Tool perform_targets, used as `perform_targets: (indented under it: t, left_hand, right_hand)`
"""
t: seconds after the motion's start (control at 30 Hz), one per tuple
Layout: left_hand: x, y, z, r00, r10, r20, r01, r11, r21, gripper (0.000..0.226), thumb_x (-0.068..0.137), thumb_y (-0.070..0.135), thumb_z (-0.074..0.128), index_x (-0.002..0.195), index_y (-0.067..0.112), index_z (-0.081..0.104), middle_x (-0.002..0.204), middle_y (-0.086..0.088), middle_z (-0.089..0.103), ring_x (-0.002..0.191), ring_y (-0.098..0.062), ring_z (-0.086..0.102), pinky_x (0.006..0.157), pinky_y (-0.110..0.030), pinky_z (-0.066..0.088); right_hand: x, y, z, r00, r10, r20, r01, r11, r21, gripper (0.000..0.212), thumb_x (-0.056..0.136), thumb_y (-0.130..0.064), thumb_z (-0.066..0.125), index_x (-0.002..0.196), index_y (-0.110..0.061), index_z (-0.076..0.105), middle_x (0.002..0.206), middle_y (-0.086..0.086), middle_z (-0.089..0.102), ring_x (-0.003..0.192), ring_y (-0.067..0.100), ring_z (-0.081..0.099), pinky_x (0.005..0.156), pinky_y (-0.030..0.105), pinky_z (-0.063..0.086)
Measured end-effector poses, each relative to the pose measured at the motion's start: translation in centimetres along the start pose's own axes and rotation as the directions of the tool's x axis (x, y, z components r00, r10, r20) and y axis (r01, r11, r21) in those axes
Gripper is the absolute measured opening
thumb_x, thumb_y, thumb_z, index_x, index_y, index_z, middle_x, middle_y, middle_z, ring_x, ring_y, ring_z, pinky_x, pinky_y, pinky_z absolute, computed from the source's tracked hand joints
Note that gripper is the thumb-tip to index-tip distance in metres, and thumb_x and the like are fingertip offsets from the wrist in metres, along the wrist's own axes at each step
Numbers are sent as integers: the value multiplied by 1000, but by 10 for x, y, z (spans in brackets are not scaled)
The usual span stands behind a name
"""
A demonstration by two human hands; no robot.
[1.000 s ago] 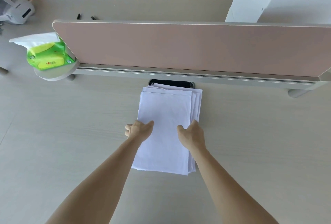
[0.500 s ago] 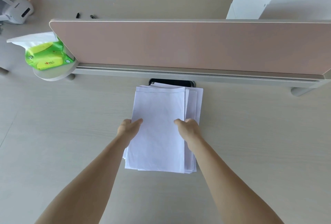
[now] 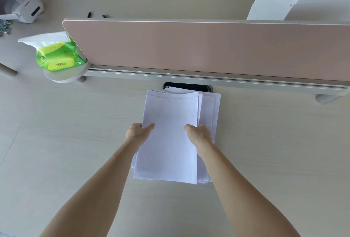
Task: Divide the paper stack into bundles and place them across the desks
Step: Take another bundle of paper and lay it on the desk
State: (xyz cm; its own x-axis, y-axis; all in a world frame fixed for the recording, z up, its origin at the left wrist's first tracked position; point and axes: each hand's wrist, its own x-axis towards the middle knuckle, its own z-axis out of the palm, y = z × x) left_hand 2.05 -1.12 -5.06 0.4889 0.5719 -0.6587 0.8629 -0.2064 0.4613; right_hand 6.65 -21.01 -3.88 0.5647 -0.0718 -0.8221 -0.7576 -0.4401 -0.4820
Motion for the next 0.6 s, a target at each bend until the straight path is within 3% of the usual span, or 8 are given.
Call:
perform_targets:
  t: [0.03, 0.07, 0.13, 0.23, 0.33, 0.47, 0.53, 0.6]
  left_hand:
    - [1, -1, -2, 1000, -7, 6, 7, 1000, -15, 49, 83, 43, 68, 61, 18, 33, 63, 0, 37, 55, -21, 36, 51, -27, 25]
    - [3, -3, -4, 1000, -10, 12, 10, 1000, -28, 48, 83, 42, 71, 61, 17, 36, 63, 0, 38, 54, -21, 38, 50, -27, 26]
    - [2, -5, -8, 998, -18, 68, 21, 999, -42, 35, 79, 42, 76, 68, 15, 57, 70, -2, 56, 62, -23, 56, 53, -26, 40]
    - [3, -13, -11, 987, -40, 157, 58, 992, -109, 51, 66, 45, 83, 104, 14, 71, 99, -7, 72, 91, -29, 70, 86, -41, 58]
    - [1, -22, -12, 982, -9, 186, 34, 991, -132, 46, 76, 38, 79, 110, 10, 66, 105, -11, 71, 96, -32, 69, 91, -49, 56]
    - [-5, -28, -17, 971, 133, 200, -111, 986, -121, 30, 87, 34, 72, 107, 11, 68, 98, -10, 71, 87, -29, 68, 79, -39, 55]
    - [-12, -28, -26, 956, 231, 181, -216, 971, -100, 17, 90, 30, 69, 96, 14, 68, 83, -7, 63, 69, -24, 57, 61, -31, 45]
    - [-22, -28, -40, 931, 326, 168, -312, 945, -100, 10, 91, 27, 68, 87, 18, 66, 74, -3, 57, 62, -21, 48, 55, -28, 37]
  right_hand:
    - [0, -1, 2, 1000, -11, 6, 11, 1000, 13, 37, 91, -30, 54, 114, -1, 52, 116, 7, 57, 111, 29, 58, 84, 35, 47]
    - [0, -1, 4, 999, -37, 16, 37, 998, 48, 28, 90, -27, 55, 104, -4, 48, 100, 6, 56, 92, 26, 59, 73, 32, 44]
    - [0, -2, 8, 998, -46, 43, 39, 987, 154, 21, 88, -22, 55, 98, -11, 40, 79, 1, 37, 65, 19, 37, 61, 30, 29]
    - [-9, 0, 12, 993, -21, 119, -3, 980, 200, 43, 93, -26, 56, 128, -7, 39, 91, 0, 41, 77, 17, 42, 69, 30, 35]
    - [-12, 6, 19, 992, -48, 114, 28, 985, 170, 64, 95, -28, 56, 146, -4, 26, 113, 3, 41, 99, 22, 42, 84, 35, 35]
    - [-10, 13, 27, 993, -103, -53, 99, 992, -75, 59, 93, -33, 55, 139, -2, 36, 128, 11, 37, 105, 26, 42, 86, 40, 47]
    - [-8, 17, 28, 979, -156, -131, 132, 976, -171, 52, 91, -39, 58, 127, -5, 45, 126, 10, 33, 103, 25, 35, 80, 35, 44]
    - [-8, 16, 27, 964, -223, -144, 198, 965, -170, 46, 86, -51, 61, 108, -13, 49, 115, 5, 36, 100, 23, 32, 73, 32, 37]
